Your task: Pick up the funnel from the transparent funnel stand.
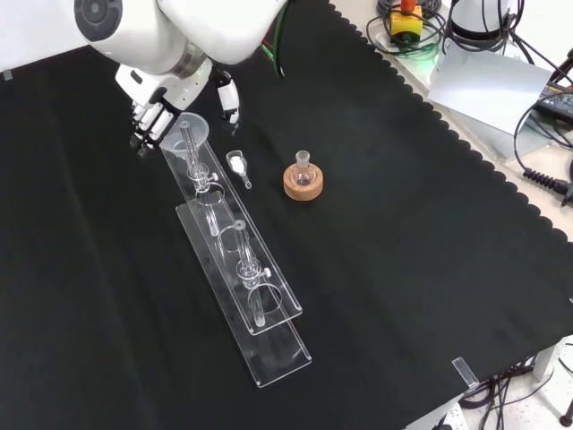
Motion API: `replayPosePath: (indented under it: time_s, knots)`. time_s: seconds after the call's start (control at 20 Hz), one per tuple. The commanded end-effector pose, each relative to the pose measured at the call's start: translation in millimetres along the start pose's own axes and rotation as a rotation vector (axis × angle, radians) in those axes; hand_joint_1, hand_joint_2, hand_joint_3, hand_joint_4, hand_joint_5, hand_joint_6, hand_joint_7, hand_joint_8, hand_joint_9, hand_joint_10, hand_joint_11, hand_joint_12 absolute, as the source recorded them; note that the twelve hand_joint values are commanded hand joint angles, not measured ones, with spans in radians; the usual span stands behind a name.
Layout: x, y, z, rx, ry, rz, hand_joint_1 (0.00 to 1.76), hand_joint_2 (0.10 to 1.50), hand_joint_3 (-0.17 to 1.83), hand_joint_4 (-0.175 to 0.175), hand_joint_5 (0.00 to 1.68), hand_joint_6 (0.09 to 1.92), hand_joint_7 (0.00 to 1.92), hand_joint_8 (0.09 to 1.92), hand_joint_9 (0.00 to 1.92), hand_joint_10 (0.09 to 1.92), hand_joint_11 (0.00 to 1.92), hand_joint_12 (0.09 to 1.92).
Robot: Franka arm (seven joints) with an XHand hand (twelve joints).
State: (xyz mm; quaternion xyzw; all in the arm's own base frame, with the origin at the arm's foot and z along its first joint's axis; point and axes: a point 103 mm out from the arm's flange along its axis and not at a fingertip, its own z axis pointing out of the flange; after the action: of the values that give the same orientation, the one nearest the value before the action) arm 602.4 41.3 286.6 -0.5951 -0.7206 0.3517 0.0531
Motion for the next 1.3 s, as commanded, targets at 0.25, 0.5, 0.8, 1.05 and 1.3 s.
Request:
replayPosePath:
  time_s: [0.25,0.5,0.8,1.05,1.3]
  knots:
    - [-1,3,-1,-0.019,-0.034,0.012,0.76,0.64,0.54,0.025,0.2,0.09,0.0,0.48,0.23,0.82,0.38,1.48]
    - [1,6,-2,-0.012,-0.035,0.006,0.76,0.64,0.55,0.023,0.21,0.09,0.0,0.54,0.28,0.79,0.38,1.47]
    - [1,9,-1,-0.005,-0.052,0.003,0.76,0.64,0.56,0.021,0.24,0.09,0.0,0.63,0.34,0.74,0.38,1.47]
    - [-2,6,-2,-0.043,-0.098,0.024,0.78,0.65,0.58,0.007,0.37,0.09,0.13,0.65,0.45,0.67,0.37,1.47]
    - [-5,-5,-12,-0.15,-0.158,0.08,0.83,0.72,0.6,0.006,0.69,0.24,0.38,0.62,0.64,0.54,0.44,1.39]
